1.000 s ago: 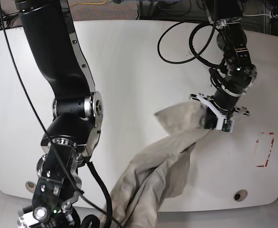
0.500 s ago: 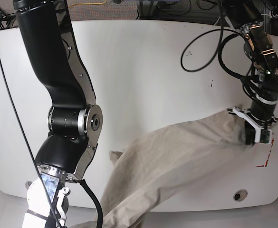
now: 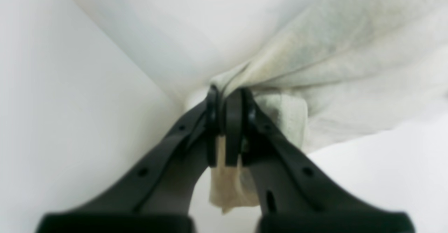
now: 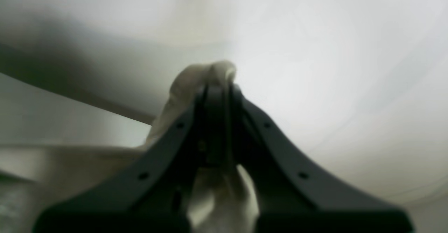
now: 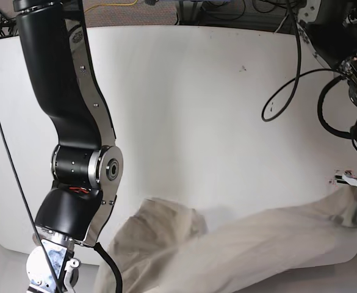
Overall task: Fold the T-shirt properly
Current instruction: 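Lift and swing the T-shirt with both grippers, spreading it out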
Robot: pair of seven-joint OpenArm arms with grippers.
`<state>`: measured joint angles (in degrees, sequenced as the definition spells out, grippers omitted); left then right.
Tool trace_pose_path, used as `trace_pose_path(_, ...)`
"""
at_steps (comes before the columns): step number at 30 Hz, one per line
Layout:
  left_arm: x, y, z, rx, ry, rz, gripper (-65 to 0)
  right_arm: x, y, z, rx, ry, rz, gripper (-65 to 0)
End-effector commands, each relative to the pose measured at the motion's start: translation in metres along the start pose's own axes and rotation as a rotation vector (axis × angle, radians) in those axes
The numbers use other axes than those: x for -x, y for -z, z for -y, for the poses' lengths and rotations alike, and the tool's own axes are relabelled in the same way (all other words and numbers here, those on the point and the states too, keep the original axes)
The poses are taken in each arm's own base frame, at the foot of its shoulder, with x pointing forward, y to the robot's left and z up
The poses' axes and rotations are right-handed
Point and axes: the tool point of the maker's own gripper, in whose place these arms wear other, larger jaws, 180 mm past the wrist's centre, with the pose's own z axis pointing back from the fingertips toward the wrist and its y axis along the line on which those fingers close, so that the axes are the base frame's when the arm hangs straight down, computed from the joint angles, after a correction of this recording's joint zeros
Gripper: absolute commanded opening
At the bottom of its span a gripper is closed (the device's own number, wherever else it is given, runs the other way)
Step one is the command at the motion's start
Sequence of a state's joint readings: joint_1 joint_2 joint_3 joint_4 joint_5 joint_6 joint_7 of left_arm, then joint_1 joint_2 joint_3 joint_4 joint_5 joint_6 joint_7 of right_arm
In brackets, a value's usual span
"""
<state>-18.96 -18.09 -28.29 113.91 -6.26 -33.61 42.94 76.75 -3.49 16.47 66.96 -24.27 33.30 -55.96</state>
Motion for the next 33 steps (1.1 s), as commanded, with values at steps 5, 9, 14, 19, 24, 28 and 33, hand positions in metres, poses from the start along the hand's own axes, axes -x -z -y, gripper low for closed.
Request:
trace_pose_path(5, -0.047, -0.002, -0.052, -0.124, 0.056, 0.062, -65.0, -0.027, -0.018, 0.039, 0.081, -0.021, 0.066, -65.0)
trace_pose_path(9, -0.037, -0.002, -0.054, -0.130, 0.053, -0.006, -65.0, -0.002, -0.011, 0.034, 0.060, -0.056, 0.007, -65.0)
trace_pose_path(14, -0.010, -0.004, -0.049, -0.104, 0.080, -0.127, -65.0, 0.046, -0.004, 0.026, 0.041, -0.093, -0.082, -65.0)
trace_pose_path(19, 0.047, -0.018, -0.032, -0.042, 0.111, -0.313, -65.0, 0.105, -0.015, 0.019, 0.072, -0.116, -0.173, -65.0)
trace_pose_path(24, 0.103, -0.039, 0.002, 0.048, 0.092, -0.446, -65.0, 0.170, -0.031, 0.003, 0.091, -0.132, -0.280, -65.0)
trace_pose_path(28, 0.141, -0.063, 0.019, 0.097, 0.092, -0.553, -65.0, 0.224, -0.047, -0.016, 0.084, -0.151, -0.356, -65.0)
trace_pose_path(33, 0.176, -0.090, 0.037, 0.159, 0.106, -0.657, -65.0, 0.284, -0.070, -0.038, 0.042, -0.125, -0.429, -65.0)
